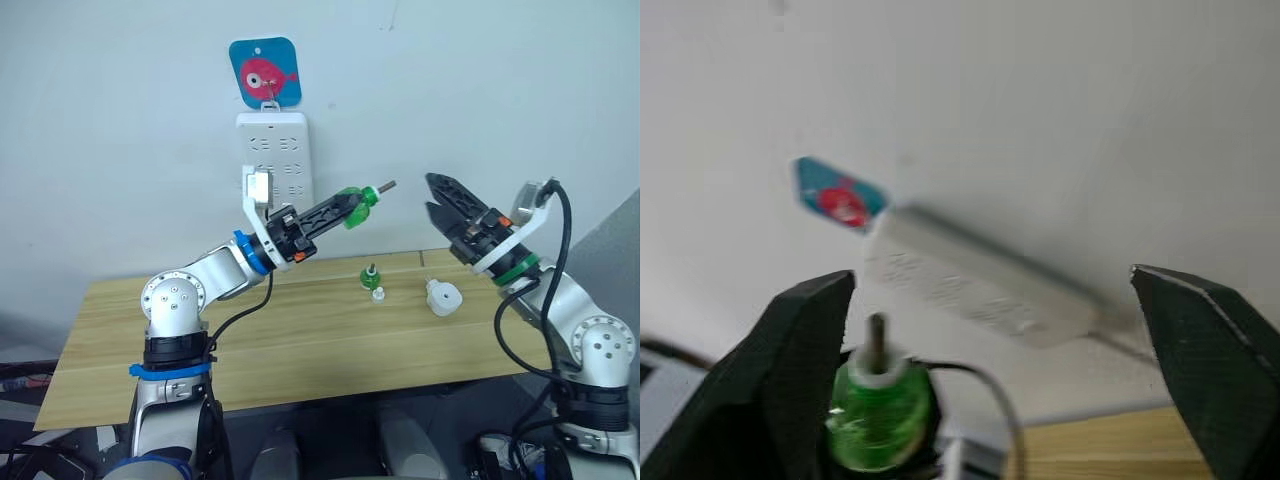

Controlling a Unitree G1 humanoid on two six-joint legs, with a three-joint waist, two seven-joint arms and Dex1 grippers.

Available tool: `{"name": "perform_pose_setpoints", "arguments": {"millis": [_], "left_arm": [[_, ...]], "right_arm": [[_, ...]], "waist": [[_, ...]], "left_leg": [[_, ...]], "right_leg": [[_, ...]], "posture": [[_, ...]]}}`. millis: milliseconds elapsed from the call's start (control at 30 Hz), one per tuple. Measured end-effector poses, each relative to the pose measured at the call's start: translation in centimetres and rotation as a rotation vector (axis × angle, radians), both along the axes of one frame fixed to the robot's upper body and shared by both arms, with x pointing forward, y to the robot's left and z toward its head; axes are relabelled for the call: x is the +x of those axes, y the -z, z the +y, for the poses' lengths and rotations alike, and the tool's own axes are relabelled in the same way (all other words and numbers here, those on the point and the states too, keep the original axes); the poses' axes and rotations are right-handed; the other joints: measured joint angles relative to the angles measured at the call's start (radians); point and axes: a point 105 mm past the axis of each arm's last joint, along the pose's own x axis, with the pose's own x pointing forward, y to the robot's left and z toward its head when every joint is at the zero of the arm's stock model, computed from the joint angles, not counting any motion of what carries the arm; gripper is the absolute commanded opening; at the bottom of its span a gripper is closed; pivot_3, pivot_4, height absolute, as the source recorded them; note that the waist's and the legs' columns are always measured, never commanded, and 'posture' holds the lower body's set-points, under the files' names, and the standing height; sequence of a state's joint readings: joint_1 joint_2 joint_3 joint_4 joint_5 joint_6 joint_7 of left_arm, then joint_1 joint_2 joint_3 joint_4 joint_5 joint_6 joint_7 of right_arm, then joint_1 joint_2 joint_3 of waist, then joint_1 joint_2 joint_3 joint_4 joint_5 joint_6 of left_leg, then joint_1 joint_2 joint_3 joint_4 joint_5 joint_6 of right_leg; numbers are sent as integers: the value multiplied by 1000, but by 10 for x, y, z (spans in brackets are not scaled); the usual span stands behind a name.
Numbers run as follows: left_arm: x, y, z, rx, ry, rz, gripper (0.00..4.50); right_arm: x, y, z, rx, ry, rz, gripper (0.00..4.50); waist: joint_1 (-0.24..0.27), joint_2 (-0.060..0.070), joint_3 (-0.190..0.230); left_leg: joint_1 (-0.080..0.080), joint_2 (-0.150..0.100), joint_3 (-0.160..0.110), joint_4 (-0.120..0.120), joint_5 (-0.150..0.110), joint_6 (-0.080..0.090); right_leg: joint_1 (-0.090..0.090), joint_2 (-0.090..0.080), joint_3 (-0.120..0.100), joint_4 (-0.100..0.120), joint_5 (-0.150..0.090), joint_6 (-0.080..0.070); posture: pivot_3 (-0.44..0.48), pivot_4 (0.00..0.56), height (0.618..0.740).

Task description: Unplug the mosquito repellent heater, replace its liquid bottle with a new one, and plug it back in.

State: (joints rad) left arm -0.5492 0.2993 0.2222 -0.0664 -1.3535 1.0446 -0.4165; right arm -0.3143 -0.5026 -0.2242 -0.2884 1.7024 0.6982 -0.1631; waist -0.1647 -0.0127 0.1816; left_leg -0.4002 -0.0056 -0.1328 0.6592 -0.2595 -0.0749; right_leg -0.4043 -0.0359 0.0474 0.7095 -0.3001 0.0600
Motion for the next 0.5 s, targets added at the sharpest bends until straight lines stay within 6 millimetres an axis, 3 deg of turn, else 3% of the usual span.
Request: {"name": "perform_pose_setpoints", "arguments": {"millis": [133, 267, 400, 500], "left_arm": [[0, 15, 14, 95, -51, -14, 2270], [-10, 31, 14, 242, -46, -80, 2270], [-18, 43, 10, 319, -34, -124, 2270], [-20, 46, 10, 343, -41, -152, 2270]], "right_arm": [[7, 20, -28, -447, 83, -7, 4500], [14, 43, -45, -892, 100, -1, 4500], [16, 57, -57, -1195, 28, 54, 4500], [21, 63, -57, -1314, -23, 52, 4500]], "waist": [[0, 0, 0], [5, 0, 0], [19, 0, 1], [28, 0, 1]], "left_leg": [[0, 1, 0, 0, 0, 0], [0, 1, 1, 0, 0, 0], [0, 1, 1, -1, 0, 1], [0, 1, 1, -1, -1, 1]], "right_leg": [[0, 1, 0, -1, 0, 0], [0, 1, 1, -2, 0, 0], [0, 1, 2, -3, 0, 0], [1, 1, 1, -5, 0, 0]], "posture": [[-185, 139, 734], [-164, 152, 734], [-156, 161, 734], [-154, 170, 734]]}}
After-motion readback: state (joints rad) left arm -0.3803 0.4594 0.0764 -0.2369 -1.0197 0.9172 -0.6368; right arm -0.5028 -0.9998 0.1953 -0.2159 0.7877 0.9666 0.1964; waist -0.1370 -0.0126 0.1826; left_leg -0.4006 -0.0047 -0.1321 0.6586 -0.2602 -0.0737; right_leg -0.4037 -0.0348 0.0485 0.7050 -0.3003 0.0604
